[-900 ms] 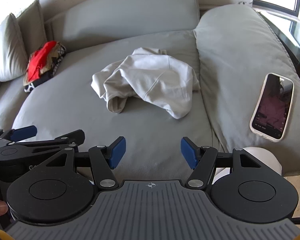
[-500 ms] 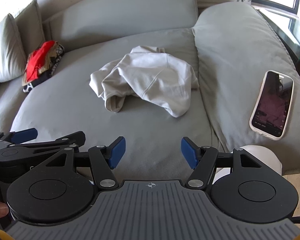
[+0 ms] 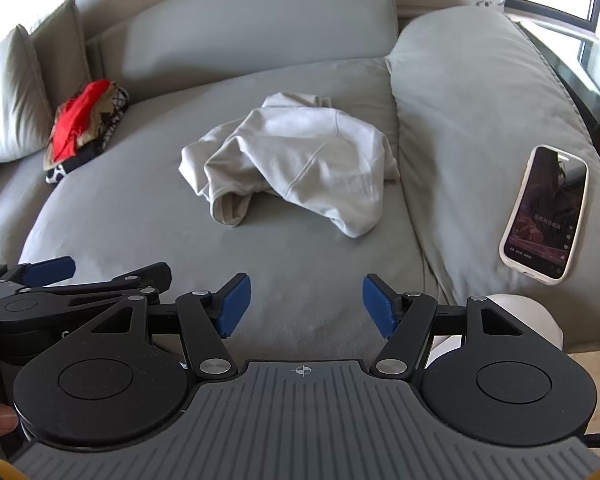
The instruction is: Fold clothes
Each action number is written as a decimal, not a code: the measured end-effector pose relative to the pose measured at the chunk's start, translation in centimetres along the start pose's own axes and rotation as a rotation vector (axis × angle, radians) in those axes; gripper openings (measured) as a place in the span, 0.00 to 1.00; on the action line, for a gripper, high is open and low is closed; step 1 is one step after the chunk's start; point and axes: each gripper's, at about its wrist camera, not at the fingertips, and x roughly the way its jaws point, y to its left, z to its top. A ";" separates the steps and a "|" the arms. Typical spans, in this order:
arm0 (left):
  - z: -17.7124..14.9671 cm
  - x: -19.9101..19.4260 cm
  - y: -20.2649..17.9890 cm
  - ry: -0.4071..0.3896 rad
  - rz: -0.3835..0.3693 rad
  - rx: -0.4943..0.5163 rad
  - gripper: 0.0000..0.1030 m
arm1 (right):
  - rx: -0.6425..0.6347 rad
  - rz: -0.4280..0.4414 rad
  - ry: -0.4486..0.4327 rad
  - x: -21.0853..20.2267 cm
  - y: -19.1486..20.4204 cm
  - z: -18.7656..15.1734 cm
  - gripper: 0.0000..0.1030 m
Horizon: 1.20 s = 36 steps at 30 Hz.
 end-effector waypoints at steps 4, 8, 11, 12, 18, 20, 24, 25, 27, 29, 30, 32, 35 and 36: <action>0.0 0.0 0.0 0.000 -0.001 0.000 0.98 | 0.000 -0.002 -0.001 -0.1 0.0 0.0 0.66; 0.0 -0.1 0.1 0.000 -0.002 -0.001 0.98 | 0.001 -0.003 0.000 0.0 -0.1 -0.1 0.66; -0.2 0.1 0.0 0.001 -0.001 -0.002 0.98 | 0.001 -0.004 0.000 0.0 -0.1 -0.1 0.67; -0.2 0.1 0.0 0.001 -0.002 -0.002 0.98 | 0.001 -0.005 0.000 -0.1 -0.1 -0.1 0.67; -0.3 0.0 0.0 -0.002 -0.003 -0.002 0.98 | 0.003 -0.005 0.001 -0.1 -0.1 0.0 0.67; -0.3 0.1 0.0 -0.001 -0.002 -0.002 0.98 | 0.004 -0.005 0.002 0.0 -0.1 0.0 0.67; -0.2 0.1 0.1 0.000 -0.003 -0.002 0.98 | 0.003 -0.006 0.000 -0.1 -0.1 0.0 0.67; -0.2 0.1 0.0 -0.001 -0.003 -0.002 0.98 | 0.003 -0.006 -0.001 -0.1 -0.1 0.0 0.67; -0.2 0.1 0.0 -0.002 -0.003 -0.002 0.98 | 0.003 -0.006 -0.001 -0.1 -0.1 0.0 0.67; -0.2 0.1 0.0 -0.002 -0.003 -0.003 0.98 | 0.004 -0.007 0.001 -0.1 -0.1 0.0 0.67; -0.2 0.1 0.0 -0.001 -0.003 -0.003 0.98 | 0.004 -0.007 0.001 -0.1 -0.1 0.0 0.67; -0.3 0.1 0.0 0.000 -0.003 -0.003 0.98 | 0.004 -0.008 0.002 -0.1 -0.1 0.0 0.67; -0.3 0.1 0.0 0.001 -0.002 -0.002 0.98 | 0.005 -0.010 0.003 -0.1 -0.1 0.0 0.67; -0.3 0.1 0.0 0.001 -0.002 -0.002 0.98 | 0.005 -0.011 0.003 -0.1 -0.1 0.0 0.67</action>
